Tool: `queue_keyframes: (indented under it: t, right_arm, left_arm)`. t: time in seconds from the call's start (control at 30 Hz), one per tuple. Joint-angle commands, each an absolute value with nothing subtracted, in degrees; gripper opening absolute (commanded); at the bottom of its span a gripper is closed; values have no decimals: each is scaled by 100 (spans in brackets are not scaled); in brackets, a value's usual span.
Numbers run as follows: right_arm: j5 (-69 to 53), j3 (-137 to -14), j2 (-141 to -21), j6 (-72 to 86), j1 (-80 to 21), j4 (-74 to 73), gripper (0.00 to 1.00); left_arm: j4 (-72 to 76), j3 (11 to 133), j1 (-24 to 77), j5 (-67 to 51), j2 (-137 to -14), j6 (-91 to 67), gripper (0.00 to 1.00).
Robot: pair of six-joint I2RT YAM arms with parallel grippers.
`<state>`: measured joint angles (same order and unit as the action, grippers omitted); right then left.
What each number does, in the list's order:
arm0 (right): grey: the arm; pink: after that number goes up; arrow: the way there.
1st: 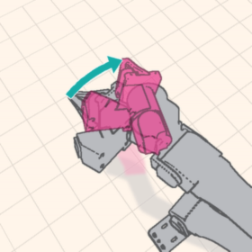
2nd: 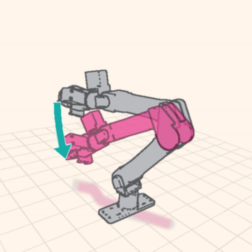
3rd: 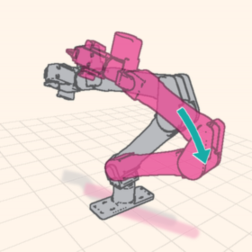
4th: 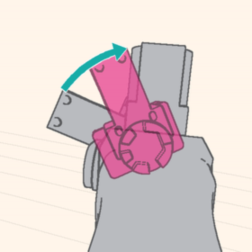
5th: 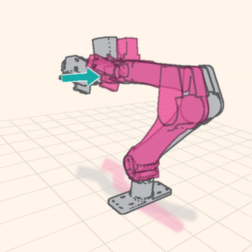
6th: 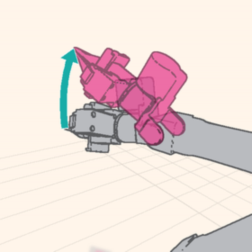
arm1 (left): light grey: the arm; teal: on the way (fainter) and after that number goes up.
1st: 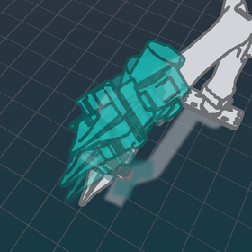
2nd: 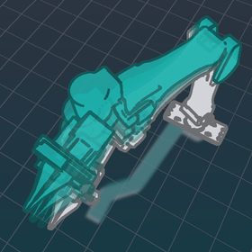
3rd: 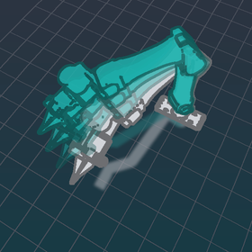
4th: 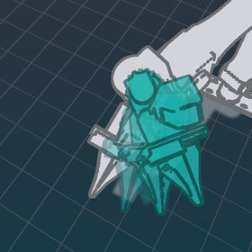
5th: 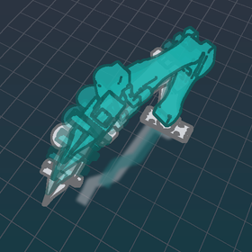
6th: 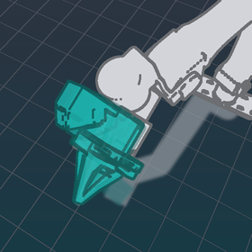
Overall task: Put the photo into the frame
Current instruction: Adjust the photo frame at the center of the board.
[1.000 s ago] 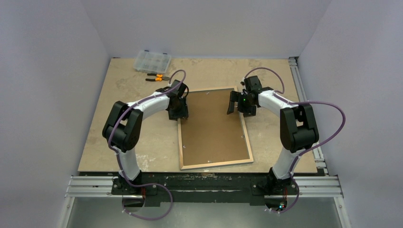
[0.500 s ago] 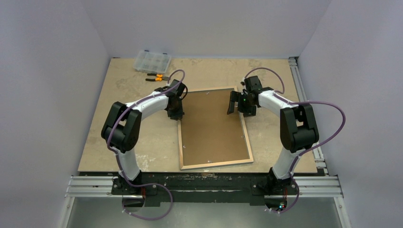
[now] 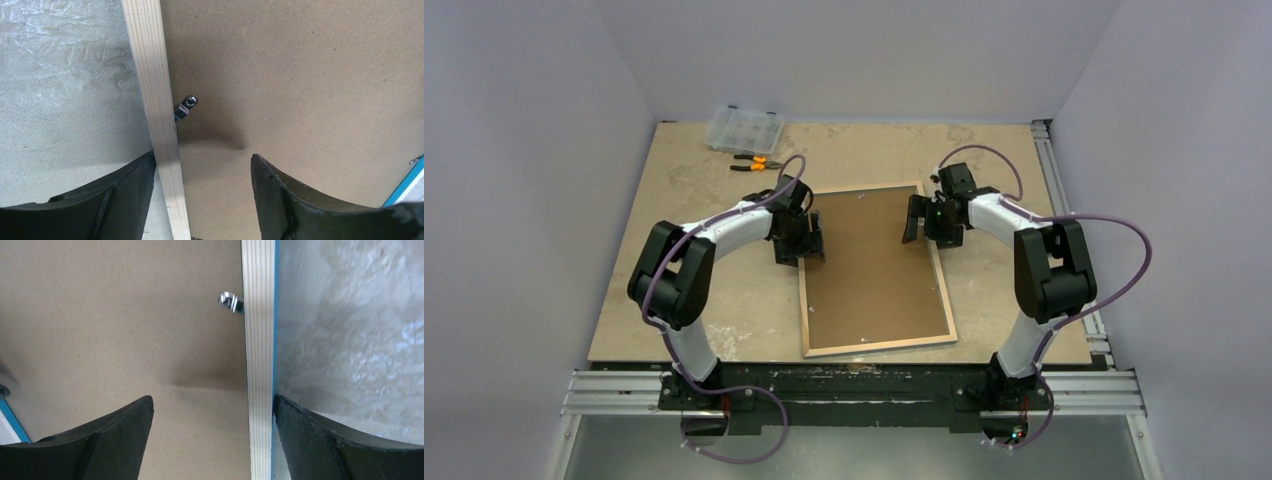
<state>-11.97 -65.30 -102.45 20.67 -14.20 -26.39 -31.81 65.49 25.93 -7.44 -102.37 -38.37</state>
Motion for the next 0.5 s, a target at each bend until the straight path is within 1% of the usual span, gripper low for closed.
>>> queue_keyframes:
  t: [0.0, 0.13, 0.33, 0.47]
  right_arm:
    - [-1244, -5951, -9798, 2040, -1490, -3014, 89]
    - [-1450, -5330, -9401, 2171, -1690, -2935, 88]
    - [-1402, -4762, -9041, 2645, -2602, -2871, 88]
    - [-1647, -4354, -8794, 3092, -3180, -2575, 88]
  left_arm:
    - [-3199, 6852, 2556, -1303, -10404, -3930, 67]
    - [-3286, 7456, 2558, -1462, -10811, -3928, 67]
    - [-3543, 8656, 2604, -1723, -11484, -3875, 67]
    - [-3958, 9453, 2673, -1576, -11932, -3722, 67]
